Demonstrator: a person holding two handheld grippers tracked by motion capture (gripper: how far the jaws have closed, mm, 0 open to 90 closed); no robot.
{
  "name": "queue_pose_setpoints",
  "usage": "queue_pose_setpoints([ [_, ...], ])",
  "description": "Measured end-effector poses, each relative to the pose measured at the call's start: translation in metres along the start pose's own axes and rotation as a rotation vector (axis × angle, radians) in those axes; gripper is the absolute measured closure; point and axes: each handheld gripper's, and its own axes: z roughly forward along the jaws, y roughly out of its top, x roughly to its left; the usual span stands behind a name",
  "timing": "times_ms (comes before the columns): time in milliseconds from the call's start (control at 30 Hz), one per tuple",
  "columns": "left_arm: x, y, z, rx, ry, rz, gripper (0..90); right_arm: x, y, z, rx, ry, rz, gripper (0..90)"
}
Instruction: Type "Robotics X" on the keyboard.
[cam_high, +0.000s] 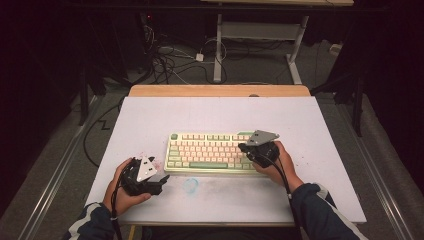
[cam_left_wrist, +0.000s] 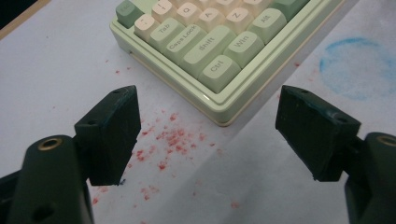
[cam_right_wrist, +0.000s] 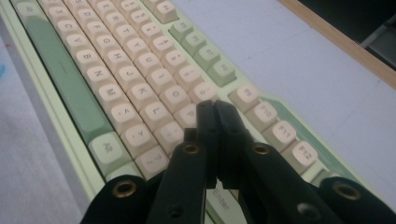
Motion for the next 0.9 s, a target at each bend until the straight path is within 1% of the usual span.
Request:
queue_pose_setpoints([
  [200, 0.000, -0.001, 0.001, 0.004, 0.002, -0.005, 20.9, 0.005, 0.015, 0.012, -0.002, 0.017, -0.016, 90.0],
  [333, 0.000, -0.003, 0.002, 0.020, 0.002, 0.005, 21.0, 0.009, 0.020, 0.022, 0.017, 0.024, -0.024, 90.0],
  [367, -0.001, -0.003, 0.003, 0.020, 0.006, 0.009, 21.0, 0.011, 0.022, 0.026, 0.028, 0.029, -0.027, 90.0],
  [400, -0.001, -0.003, 0.003, 0.019, 0.006, 0.012, 21.0, 0.011, 0.022, 0.026, 0.028, 0.029, -0.027, 90.0],
  [567, 0.000, -0.003, 0.003, 0.016, 0.006, 0.012, 21.0, 0.015, 0.023, 0.038, 0.061, 0.032, -0.032, 90.0],
  [633, 0.000, -0.002, 0.003, 0.010, 0.007, 0.011, 21.0, 0.016, 0.023, 0.041, 0.063, 0.036, -0.036, 90.0],
  [800, -0.001, -0.003, 0.004, 0.016, 0.003, 0.012, 21.0, 0.016, 0.024, 0.045, 0.073, 0.031, -0.033, 90.0],
  [833, -0.001, -0.003, 0.004, 0.018, 0.002, 0.013, 21.0, 0.016, 0.023, 0.045, 0.080, 0.034, -0.033, 90.0],
  [867, -0.001, -0.004, 0.004, 0.019, 0.002, 0.015, 21.0, 0.017, 0.023, 0.046, 0.099, 0.032, -0.040, 90.0],
  [900, -0.001, -0.004, 0.004, 0.019, 0.002, 0.017, 21.0, 0.017, 0.023, 0.046, 0.097, 0.041, -0.037, 90.0],
])
